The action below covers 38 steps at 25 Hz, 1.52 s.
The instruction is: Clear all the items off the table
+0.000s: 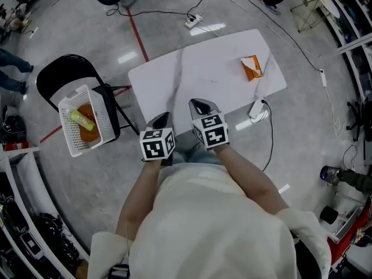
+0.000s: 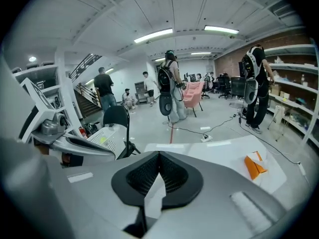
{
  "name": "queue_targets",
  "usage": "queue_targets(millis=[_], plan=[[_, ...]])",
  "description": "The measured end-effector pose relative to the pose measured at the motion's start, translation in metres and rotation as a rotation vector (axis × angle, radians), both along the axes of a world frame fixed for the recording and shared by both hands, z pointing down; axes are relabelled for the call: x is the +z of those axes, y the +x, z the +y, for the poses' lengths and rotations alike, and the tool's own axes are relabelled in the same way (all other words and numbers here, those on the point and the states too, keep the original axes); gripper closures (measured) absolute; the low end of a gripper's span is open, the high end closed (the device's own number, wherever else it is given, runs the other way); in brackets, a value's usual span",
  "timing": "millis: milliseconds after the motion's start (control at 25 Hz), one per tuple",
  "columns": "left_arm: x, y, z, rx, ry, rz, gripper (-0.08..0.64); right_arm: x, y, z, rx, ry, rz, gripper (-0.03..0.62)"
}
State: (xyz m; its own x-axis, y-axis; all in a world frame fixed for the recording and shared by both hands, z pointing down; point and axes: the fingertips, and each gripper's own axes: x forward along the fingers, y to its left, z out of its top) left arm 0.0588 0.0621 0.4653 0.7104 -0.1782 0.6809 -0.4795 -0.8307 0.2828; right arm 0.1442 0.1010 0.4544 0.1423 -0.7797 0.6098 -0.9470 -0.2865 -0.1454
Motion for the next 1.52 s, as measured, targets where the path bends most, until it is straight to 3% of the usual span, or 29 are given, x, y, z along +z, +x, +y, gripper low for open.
queue_targets(millis=[720, 1040, 1520], plan=[[-0.002, 0.13, 0.129, 0.271, 0.015, 0.02, 0.551, -0.005, 0.107, 0.154, 0.288, 0.026, 0.0, 0.594], [0.001, 0.145, 0.158, 0.367, 0.003, 0.0, 0.551, 0.002, 0.119, 0.187, 0.378, 0.01, -0.024, 0.594], [0.009, 0.174, 0.169, 0.415, -0.002, -0.014, 0.551, 0.009, 0.148, 0.207, 0.438, -0.006, -0.028, 0.594]])
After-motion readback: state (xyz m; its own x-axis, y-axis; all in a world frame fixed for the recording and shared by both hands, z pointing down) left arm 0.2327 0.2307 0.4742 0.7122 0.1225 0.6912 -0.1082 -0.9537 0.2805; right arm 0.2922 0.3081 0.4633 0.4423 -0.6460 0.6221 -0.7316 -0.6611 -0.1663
